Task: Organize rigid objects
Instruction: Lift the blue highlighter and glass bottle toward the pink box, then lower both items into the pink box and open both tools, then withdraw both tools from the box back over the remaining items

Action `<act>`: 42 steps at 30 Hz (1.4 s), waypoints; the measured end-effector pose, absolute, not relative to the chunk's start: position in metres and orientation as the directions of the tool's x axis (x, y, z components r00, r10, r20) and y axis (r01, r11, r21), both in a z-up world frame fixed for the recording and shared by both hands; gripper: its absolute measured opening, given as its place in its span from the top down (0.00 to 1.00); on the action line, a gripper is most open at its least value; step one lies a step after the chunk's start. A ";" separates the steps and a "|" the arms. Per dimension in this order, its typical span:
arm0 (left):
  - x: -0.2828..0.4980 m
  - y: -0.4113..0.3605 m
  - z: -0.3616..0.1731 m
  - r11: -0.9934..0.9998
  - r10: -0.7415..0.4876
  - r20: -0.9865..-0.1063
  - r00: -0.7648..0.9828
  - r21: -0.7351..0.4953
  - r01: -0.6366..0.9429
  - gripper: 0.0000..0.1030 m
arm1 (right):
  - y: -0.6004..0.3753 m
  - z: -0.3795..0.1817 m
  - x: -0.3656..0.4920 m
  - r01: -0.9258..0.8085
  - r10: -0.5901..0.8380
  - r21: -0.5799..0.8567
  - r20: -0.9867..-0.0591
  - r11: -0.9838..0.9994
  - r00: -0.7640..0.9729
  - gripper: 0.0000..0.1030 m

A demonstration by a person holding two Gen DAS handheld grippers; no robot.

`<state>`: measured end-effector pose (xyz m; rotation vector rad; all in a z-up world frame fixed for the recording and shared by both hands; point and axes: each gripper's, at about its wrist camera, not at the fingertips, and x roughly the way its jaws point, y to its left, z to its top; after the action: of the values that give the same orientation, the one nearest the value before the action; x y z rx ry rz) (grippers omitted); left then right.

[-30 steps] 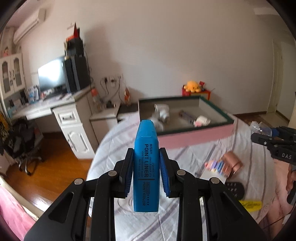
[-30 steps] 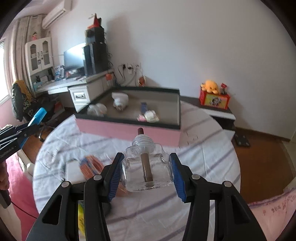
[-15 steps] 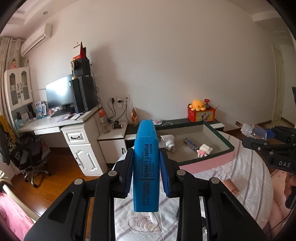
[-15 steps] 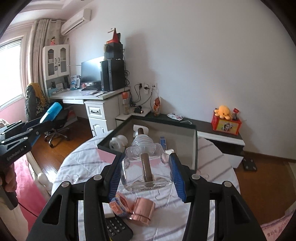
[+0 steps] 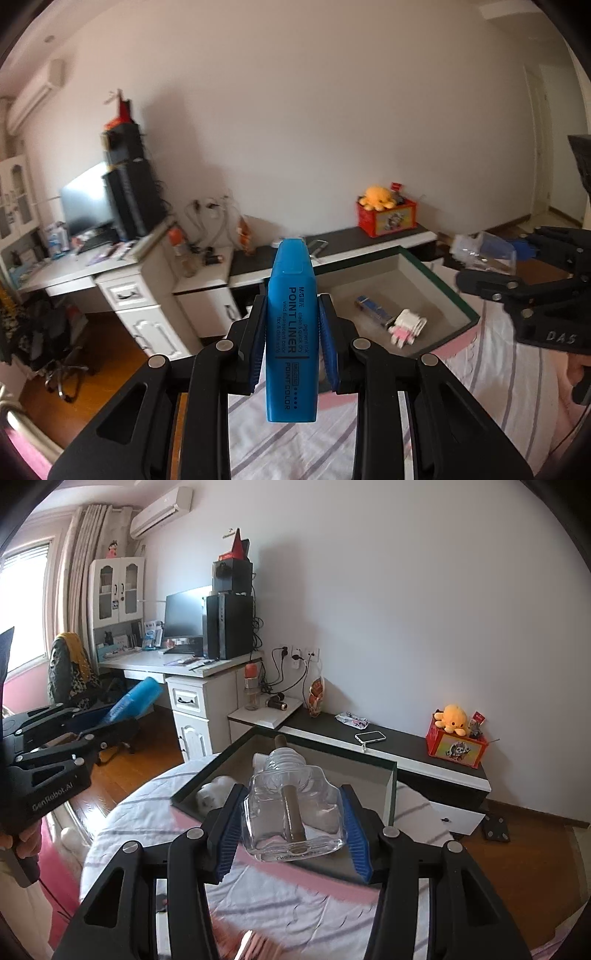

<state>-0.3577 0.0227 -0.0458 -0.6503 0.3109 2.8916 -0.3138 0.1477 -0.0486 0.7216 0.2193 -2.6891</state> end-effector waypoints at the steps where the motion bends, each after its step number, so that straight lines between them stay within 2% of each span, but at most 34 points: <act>1: -0.369 0.030 -0.048 -0.962 0.115 -0.450 -0.886 0.172 -0.212 0.74 | 0.149 -0.050 -0.324 0.367 -0.286 -0.058 -0.517 -0.928 -0.806 0.50; 8: -0.451 0.073 -0.088 -0.939 0.170 -0.598 -0.783 0.143 -0.313 0.74 | 0.160 -0.082 -0.389 0.339 -0.254 -0.030 -0.602 -0.940 -0.757 0.50; 15: -0.507 0.108 -0.150 -0.913 0.094 -0.735 -0.672 0.206 -0.353 0.74 | 0.168 -0.132 -0.449 0.304 -0.185 -0.033 -0.730 -0.952 -0.658 0.50; 20: -0.523 0.113 -0.172 -0.912 0.074 -0.776 -0.626 0.201 -0.357 0.74 | 0.172 -0.150 -0.468 0.284 -0.128 -0.067 -0.780 -0.956 -0.613 0.50; 25: -0.521 0.115 -0.173 -0.912 0.078 -0.768 -0.636 0.203 -0.357 0.72 | 0.177 -0.152 -0.469 0.277 -0.139 -0.045 -0.781 -0.960 -0.609 0.50; 26: -0.520 0.114 -0.171 -0.912 0.083 -0.765 -0.638 0.199 -0.358 0.69 | 0.180 -0.149 -0.467 0.268 -0.142 -0.038 -0.771 -0.963 -0.620 0.45; 27: -0.519 0.114 -0.169 -0.913 0.087 -0.764 -0.639 0.196 -0.359 0.59 | 0.181 -0.148 -0.468 0.260 -0.139 -0.037 -0.767 -0.965 -0.627 0.39; 28: -0.516 0.112 -0.165 -0.914 0.090 -0.760 -0.644 0.195 -0.357 0.45 | 0.182 -0.145 -0.466 0.252 -0.135 -0.039 -0.760 -0.967 -0.636 0.27; 30: -0.506 0.107 -0.153 -0.918 0.092 -0.728 -0.679 0.202 -0.341 0.30 | 0.182 -0.137 -0.458 0.244 -0.134 -0.044 -0.735 -0.969 -0.664 0.24; 35: -0.468 0.080 -0.118 -0.941 0.075 -0.643 -0.762 0.207 -0.267 0.15 | 0.183 -0.104 -0.419 0.240 -0.163 -0.027 -0.660 -0.970 -0.733 0.24; 37: -0.443 0.065 -0.102 -0.953 0.072 -0.598 -0.799 0.195 -0.232 0.03 | 0.180 -0.091 -0.401 0.243 -0.169 -0.035 -0.625 -0.969 -0.763 0.22; 42: -0.384 0.034 -0.080 -0.971 0.098 -0.526 -0.845 0.138 -0.198 0.00 | 0.174 -0.061 -0.340 0.276 -0.210 -0.049 -0.529 -0.960 -0.822 0.18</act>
<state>-0.3842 0.0344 -0.0796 -0.8019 0.2804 2.8636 -0.3395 0.1736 -0.0610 0.7836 0.1791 -2.7718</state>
